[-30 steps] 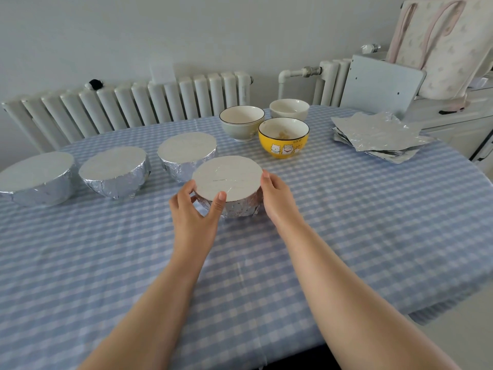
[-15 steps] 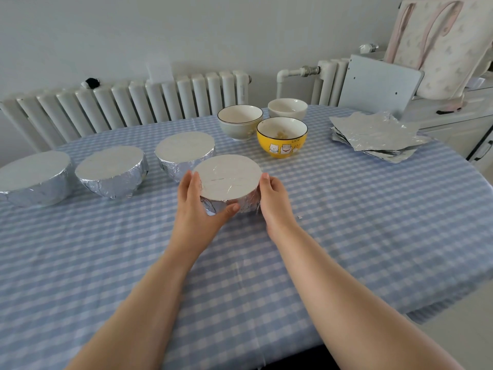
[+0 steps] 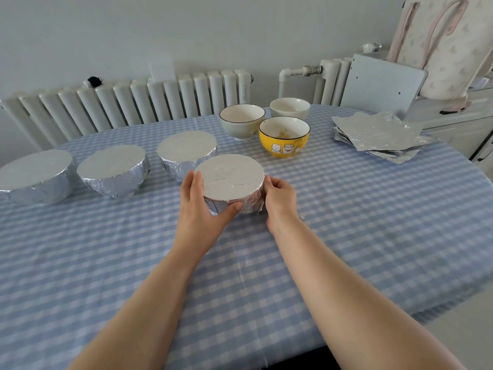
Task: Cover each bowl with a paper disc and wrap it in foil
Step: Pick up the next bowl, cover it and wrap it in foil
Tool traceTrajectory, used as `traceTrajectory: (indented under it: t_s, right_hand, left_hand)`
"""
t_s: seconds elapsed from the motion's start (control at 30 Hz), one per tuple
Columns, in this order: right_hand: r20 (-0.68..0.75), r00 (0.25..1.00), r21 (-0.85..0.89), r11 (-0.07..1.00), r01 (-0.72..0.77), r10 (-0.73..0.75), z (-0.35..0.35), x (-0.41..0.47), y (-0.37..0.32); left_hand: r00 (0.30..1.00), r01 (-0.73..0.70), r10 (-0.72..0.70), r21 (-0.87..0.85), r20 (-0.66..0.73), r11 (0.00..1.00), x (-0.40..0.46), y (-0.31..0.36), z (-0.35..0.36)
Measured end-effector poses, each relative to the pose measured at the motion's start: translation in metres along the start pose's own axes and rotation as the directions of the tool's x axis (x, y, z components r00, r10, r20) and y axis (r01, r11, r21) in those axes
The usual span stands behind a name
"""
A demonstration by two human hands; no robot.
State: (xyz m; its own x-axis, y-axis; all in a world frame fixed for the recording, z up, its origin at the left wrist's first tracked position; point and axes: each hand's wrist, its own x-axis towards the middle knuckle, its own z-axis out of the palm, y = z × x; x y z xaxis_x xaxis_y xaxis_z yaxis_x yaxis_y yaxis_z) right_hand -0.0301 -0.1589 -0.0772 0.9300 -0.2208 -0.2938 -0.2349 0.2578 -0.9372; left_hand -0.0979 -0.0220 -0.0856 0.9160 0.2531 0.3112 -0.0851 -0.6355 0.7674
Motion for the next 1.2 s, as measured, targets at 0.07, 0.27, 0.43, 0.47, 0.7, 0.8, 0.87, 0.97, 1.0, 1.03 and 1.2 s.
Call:
traceTrajectory:
  t_s: [0.07, 0.27, 0.43, 0.47, 0.7, 0.8, 0.87, 0.97, 1.0, 1.03, 1.2]
  right_hand:
    - [-0.013, 1.000, 0.016, 1.000, -0.004, 0.004, 0.000, 0.001, 0.000]
    - [-0.090, 0.996, 0.044, 0.999, 0.002, 0.002, 0.005, 0.005, 0.002]
    - [-0.057, 0.998, 0.029, 0.999, -0.040, 0.042, 0.005, 0.009, -0.002]
    - [-0.052, 0.998, 0.019, 0.999, -0.043, 0.044, 0.004, 0.009, -0.003]
    - [0.019, 0.990, -0.220, 0.965, 0.143, -0.142, -0.004, 0.006, -0.004]
    - [0.061, 0.981, -0.286, 0.939, 0.193, -0.183, -0.010, 0.003, -0.003]
    - [0.071, 0.983, -0.263, 0.947, 0.185, -0.172, -0.013, -0.001, -0.001]
    - [0.069, 0.992, -0.176, 0.977, 0.119, -0.109, -0.012, -0.005, 0.003]
    - [0.083, 0.990, -0.180, 0.976, 0.124, -0.111, -0.011, -0.008, 0.005]
    - [0.090, 0.988, -0.206, 0.968, 0.144, -0.128, -0.010, -0.009, 0.006]
    - [0.040, 0.978, -0.289, 0.935, 0.206, -0.203, -0.007, -0.012, 0.012]
  left_hand:
    - [1.000, 0.001, -0.001, 0.000, -0.005, 1.000, 0.000, 0.000, 0.000]
    - [1.000, 0.004, -0.004, -0.005, -0.011, 1.000, 0.000, 0.001, 0.002]
    - [1.000, 0.004, -0.004, -0.009, -0.018, 1.000, 0.001, 0.000, 0.002]
    - [1.000, 0.005, -0.005, -0.009, -0.021, 1.000, 0.001, 0.000, 0.003]
    - [0.999, 0.000, -0.001, -0.012, -0.033, 1.000, -0.001, -0.002, 0.004]
    - [0.999, 0.008, -0.009, -0.024, -0.045, 1.000, -0.001, -0.001, 0.007]
    - [0.999, 0.010, -0.012, -0.028, -0.052, 1.000, -0.001, 0.001, 0.008]
    - [0.998, 0.018, -0.020, -0.027, -0.066, 0.999, -0.002, 0.002, 0.010]
    - [0.997, 0.022, -0.024, -0.028, -0.070, 0.999, -0.003, 0.002, 0.010]
    - [0.997, 0.023, -0.025, -0.031, -0.073, 0.999, -0.003, 0.002, 0.011]
    - [0.997, 0.026, -0.028, -0.030, -0.070, 0.999, -0.004, 0.003, 0.011]
